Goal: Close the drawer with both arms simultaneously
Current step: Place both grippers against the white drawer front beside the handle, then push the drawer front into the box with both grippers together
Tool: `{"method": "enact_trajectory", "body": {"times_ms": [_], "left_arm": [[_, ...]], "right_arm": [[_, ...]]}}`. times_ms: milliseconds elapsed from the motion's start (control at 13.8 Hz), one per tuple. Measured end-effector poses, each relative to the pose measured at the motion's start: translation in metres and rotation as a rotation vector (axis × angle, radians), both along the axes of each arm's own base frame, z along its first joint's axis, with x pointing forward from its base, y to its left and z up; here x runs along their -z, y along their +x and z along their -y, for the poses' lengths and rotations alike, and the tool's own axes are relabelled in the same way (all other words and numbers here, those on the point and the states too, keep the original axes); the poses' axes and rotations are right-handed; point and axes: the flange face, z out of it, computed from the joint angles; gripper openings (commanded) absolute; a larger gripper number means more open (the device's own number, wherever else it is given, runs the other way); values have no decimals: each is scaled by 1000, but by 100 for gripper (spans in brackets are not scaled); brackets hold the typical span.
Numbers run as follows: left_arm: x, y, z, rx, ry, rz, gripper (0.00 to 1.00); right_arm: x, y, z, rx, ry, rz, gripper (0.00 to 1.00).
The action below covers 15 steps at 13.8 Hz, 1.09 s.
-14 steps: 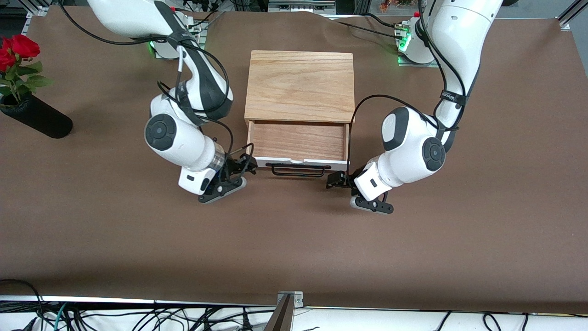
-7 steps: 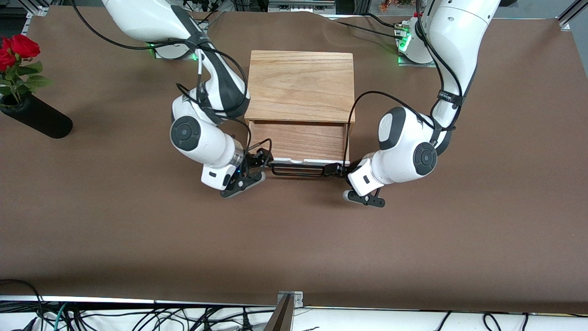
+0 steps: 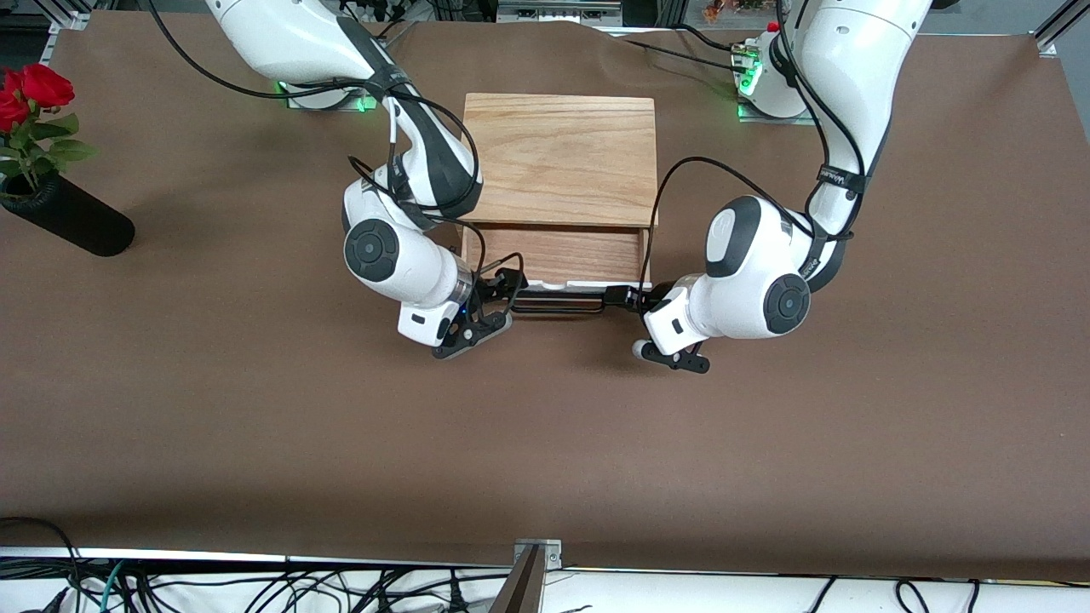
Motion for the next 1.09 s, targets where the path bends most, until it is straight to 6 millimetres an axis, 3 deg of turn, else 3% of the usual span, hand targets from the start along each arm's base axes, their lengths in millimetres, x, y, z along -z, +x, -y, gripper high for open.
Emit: {"method": "enact_trajectory", "body": {"times_ms": [289, 1086], "left_arm": [[-2, -7, -2, 27, 6, -74, 100], [-9, -22, -6, 83, 10, -179, 100]], "right_arm": [[2, -11, -10, -26, -9, -32, 100], [7, -27, -14, -71, -46, -145, 100]]}}
